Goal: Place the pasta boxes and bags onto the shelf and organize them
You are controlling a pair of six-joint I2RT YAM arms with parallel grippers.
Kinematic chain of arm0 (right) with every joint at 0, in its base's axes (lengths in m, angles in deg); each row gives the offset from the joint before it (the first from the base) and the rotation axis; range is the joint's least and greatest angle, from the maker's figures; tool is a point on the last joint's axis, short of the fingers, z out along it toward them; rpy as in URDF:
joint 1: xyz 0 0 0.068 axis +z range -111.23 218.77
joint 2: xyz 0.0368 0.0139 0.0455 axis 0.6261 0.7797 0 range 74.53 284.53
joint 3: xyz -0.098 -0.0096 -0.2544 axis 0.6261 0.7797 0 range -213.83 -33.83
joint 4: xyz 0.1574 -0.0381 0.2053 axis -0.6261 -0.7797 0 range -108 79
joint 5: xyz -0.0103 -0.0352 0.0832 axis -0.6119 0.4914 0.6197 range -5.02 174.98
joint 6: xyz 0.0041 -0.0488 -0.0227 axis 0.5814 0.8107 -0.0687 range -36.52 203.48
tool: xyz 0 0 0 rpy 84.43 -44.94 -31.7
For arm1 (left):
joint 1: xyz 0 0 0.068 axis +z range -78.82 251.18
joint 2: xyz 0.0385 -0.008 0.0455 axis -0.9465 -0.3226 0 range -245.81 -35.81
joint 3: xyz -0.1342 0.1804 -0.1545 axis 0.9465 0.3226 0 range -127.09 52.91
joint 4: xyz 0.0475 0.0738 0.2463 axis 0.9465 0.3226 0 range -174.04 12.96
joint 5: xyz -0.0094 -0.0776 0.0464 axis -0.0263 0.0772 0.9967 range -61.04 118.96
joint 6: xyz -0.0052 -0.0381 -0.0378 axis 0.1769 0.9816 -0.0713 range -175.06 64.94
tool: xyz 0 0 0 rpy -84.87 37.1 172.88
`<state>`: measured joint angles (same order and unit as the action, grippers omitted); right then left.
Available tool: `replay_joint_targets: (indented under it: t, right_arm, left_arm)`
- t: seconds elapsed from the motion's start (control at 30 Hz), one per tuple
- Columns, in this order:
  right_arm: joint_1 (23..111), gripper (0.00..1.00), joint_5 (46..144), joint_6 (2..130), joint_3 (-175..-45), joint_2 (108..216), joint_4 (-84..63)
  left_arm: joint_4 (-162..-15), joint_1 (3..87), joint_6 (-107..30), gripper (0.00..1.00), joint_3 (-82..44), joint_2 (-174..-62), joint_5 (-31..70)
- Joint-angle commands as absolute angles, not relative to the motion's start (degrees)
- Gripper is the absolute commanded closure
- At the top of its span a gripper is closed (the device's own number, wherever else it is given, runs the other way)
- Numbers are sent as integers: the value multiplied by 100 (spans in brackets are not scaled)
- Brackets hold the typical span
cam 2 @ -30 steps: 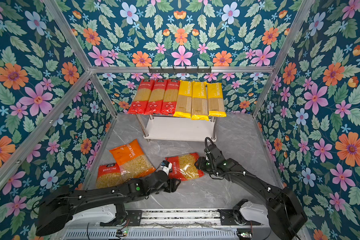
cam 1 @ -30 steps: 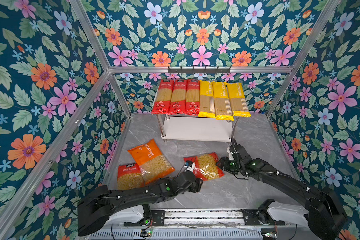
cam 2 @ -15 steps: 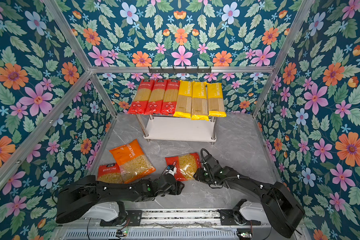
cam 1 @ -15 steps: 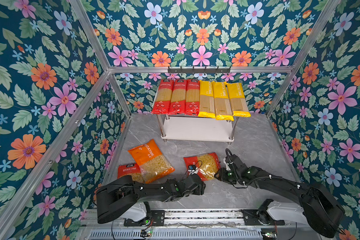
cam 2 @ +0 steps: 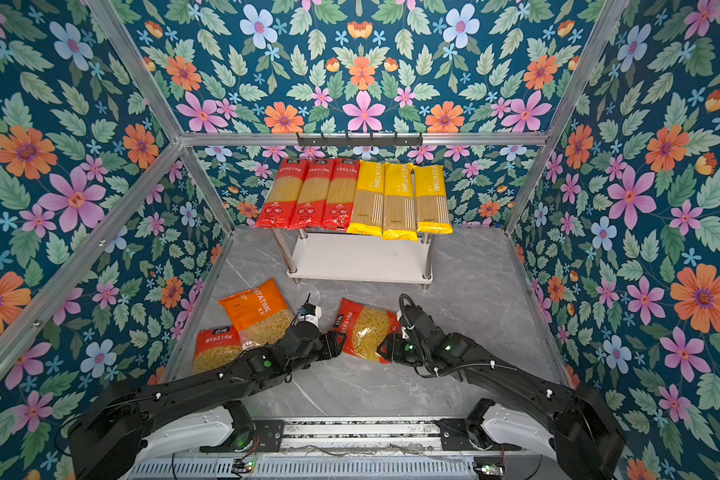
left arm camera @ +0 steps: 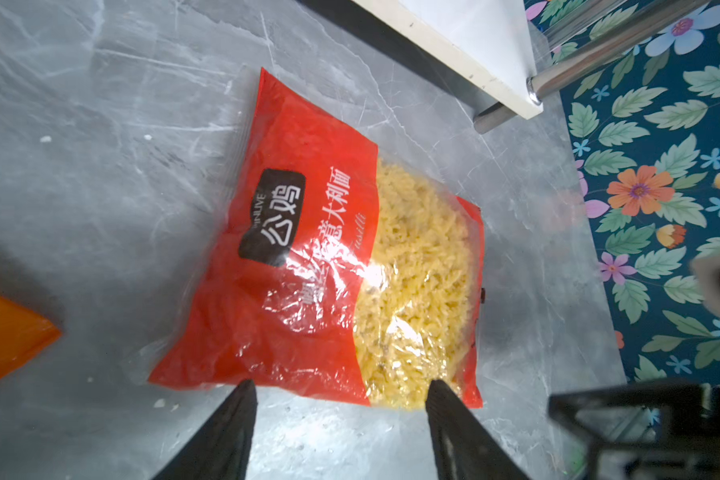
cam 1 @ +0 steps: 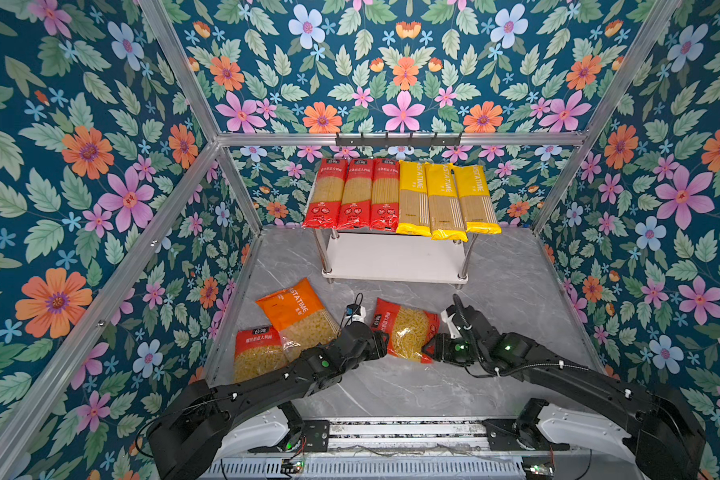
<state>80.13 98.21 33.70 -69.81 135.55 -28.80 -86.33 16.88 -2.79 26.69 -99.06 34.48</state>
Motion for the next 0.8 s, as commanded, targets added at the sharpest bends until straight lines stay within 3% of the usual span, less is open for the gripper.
replay_joint_targets:
  t: [0.0, 0.3, 0.57, 0.77]
  right_arm:
    - [7448, 43, 9515, 3717, -6982, 13484, -2986]
    - [7075, 44, 9275, 3960, -7555, 14942, -1128]
    - [7072, 45, 9578, 4032, -8298, 16370, -747]
    - [7115, 49, 10106, 3790, -7975, 16589, -584]
  left_arm:
    - [-8426, 1381, -34, 32, 2689, -9850, 3582]
    - [-8737, 557, 372, 32, 2542, -10638, 3924]
    - [-9122, 708, 425, 31, 2746, -10857, 3862]
    - [-9661, 1116, 492, 30, 3170, -10645, 3544]
